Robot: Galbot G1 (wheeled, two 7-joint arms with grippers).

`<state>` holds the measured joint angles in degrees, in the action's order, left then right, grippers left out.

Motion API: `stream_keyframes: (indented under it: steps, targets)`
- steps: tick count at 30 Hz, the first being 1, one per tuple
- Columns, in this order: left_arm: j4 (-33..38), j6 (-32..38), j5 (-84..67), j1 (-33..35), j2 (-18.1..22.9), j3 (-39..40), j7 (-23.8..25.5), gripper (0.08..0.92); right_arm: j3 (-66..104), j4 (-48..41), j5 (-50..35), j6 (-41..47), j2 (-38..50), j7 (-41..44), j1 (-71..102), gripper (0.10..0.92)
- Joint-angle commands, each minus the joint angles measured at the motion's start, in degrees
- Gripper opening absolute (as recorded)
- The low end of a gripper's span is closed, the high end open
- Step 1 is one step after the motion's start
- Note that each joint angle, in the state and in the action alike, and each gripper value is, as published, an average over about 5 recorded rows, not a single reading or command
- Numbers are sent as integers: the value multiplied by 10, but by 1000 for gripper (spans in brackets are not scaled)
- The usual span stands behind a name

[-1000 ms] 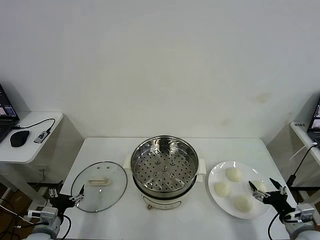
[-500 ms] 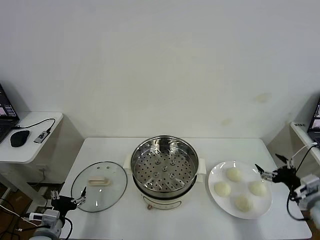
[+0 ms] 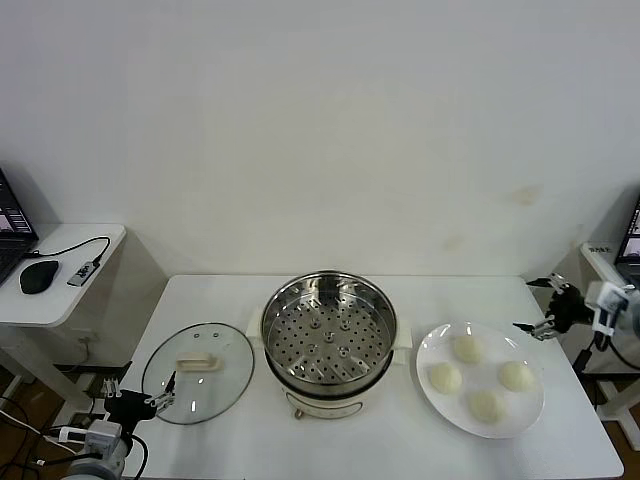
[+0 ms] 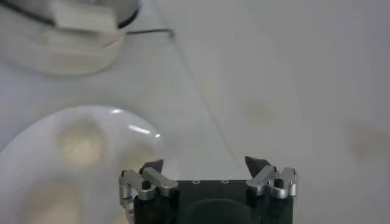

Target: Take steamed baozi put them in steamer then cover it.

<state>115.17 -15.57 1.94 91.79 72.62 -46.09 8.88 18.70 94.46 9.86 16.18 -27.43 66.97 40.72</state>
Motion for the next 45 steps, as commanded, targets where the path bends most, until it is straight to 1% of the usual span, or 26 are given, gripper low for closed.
stream_keyframes:
  steps: [1,5,13,21,27,45]
  targets:
    - [6,0,2,2,2,1,0,823,-229,-48,52,-11,44,106,-217,823]
    - [9,0,4,5,4,1,0,823,-323,-72,63,-20,19,105,-277,823]
    - [9,0,6,11,7,-2,-2,823,-369,-123,101,-28,-39,104,-285,823]
    - [9,1,11,13,12,0,-2,823,-352,-178,145,-39,-97,80,-247,823]
    - [6,1,17,15,6,4,-1,823,-335,-202,151,-46,-120,43,-215,823]
    - [-6,3,21,19,7,6,-3,823,-327,-261,201,-75,-172,21,-200,823]
